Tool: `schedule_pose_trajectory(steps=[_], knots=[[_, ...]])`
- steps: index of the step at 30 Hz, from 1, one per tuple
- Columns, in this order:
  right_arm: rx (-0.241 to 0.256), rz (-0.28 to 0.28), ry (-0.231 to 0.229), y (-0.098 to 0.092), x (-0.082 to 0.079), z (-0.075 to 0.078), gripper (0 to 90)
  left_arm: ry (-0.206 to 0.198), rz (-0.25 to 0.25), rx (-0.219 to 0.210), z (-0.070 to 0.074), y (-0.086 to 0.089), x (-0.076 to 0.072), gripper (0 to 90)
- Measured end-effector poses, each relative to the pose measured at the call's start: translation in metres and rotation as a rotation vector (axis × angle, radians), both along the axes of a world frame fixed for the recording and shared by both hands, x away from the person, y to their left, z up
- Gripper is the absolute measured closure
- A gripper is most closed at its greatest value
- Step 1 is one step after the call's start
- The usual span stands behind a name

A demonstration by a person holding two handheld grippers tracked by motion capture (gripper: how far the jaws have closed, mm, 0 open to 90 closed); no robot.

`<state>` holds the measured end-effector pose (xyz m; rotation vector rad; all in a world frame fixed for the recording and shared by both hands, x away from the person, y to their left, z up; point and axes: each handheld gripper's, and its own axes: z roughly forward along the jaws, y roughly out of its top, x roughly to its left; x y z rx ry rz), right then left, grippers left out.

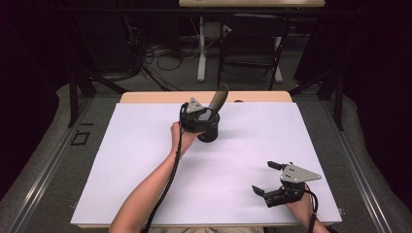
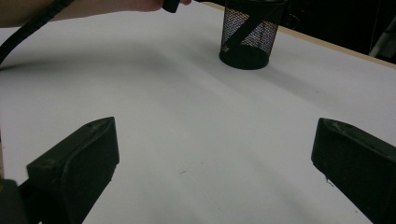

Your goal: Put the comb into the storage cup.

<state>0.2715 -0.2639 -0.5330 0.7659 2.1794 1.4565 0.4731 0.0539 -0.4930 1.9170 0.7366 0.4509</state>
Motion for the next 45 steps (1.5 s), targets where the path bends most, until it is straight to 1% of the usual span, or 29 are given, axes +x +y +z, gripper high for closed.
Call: schedule_pose_trajectory(steps=[2, 3, 5, 8, 9, 10, 13, 15, 17, 19, 21, 22, 25, 26, 27, 31, 33, 38, 45], knots=[[0.0, 0.0, 0.001, 0.0, 0.0, 0.0, 0.4, -0.004, 0.0, 0.007, 0.003, 0.001, -0.003, 32.4], [0.0, 0.0, 0.001, 0.0, 0.0, 0.0, 0.3, -0.004, -0.011, 0.014, 0.004, 0.003, -0.004, 29.2], [-0.009, 0.003, 0.003, 0.0, 0.0, 0.0, 0.3, -0.005, -0.014, 0.011, 0.006, 0.004, -0.006, 24.3], [-0.009, 0.003, 0.002, 0.0, 0.0, 0.0, 0.4, -0.002, -0.015, 0.009, 0.01, 0.007, -0.01, 18.4], [-0.003, 0.0, -0.001, 0.0, 0.0, 0.0, 0.4, -0.001, -0.016, 0.009, 0.011, 0.008, -0.011, 17.4], [-0.009, 0.001, 0.003, 0.0, 0.001, 0.0, 0.3, 0.0, -0.02, 0.011, 0.012, 0.009, -0.012, 15.7], [-0.008, 0.002, 0.003, 0.0, 0.0, 0.0, 0.3, 0.002, -0.028, 0.015, 0.013, 0.012, -0.016, 14.1], [-0.007, 0.0, 0.006, 0.0, 0.0, 0.0, 0.4, 0.004, -0.029, 0.031, 0.013, 0.015, -0.018, 12.5], [-0.008, 0.0, 0.004, 0.0, 0.001, 0.0, 0.4, 0.013, -0.027, 0.034, 0.013, 0.018, -0.019, 10.1], [-0.008, -0.001, 0.007, 0.0, 0.001, 0.0, 0.3, 0.011, -0.027, 0.04, 0.013, 0.021, -0.021, 8.9], [-0.006, -0.002, 0.01, 0.0, 0.001, 0.0, 0.3, 0.02, -0.027, 0.041, 0.014, 0.024, -0.022, 5.2], [-0.006, -0.003, 0.01, 0.0, 0.001, 0.0, 0.4, 0.021, -0.025, 0.039, 0.014, 0.025, -0.023, 4.0], [-0.008, -0.002, 0.009, 0.0, 0.001, 0.0, 0.3, 0.02, -0.026, 0.051, 0.017, 0.028, -0.026, 1.4], [-0.007, -0.002, 0.009, 0.0, 0.001, 0.0, 0.3, 0.021, -0.025, 0.049, 0.017, 0.029, -0.027, 1.4], [-0.007, -0.001, 0.009, 0.0, 0.0, 0.0, 0.3, 0.021, -0.025, 0.054, 0.018, 0.03, -0.028, 0.3], [-0.005, 0.0, 0.005, 0.0, 0.0, 0.0, 0.3, 0.023, -0.028, 0.074, 0.02, 0.034, -0.034, 0.3], [-0.006, 0.0, 0.01, 0.0, 0.0, 0.0, 0.3, 0.029, -0.032, 0.078, 0.02, 0.036, -0.037, 0.2], [-0.006, 0.0, 0.01, 0.0, 0.0, 0.0, 0.3, 0.027, -0.032, 0.092, 0.021, 0.044, -0.045, 0.0], [-0.006, -0.001, 0.013, 0.0, 0.0, 0.0, 0.3, 0.026, -0.018, 0.109, 0.023, 0.059, -0.056, 0.0]])
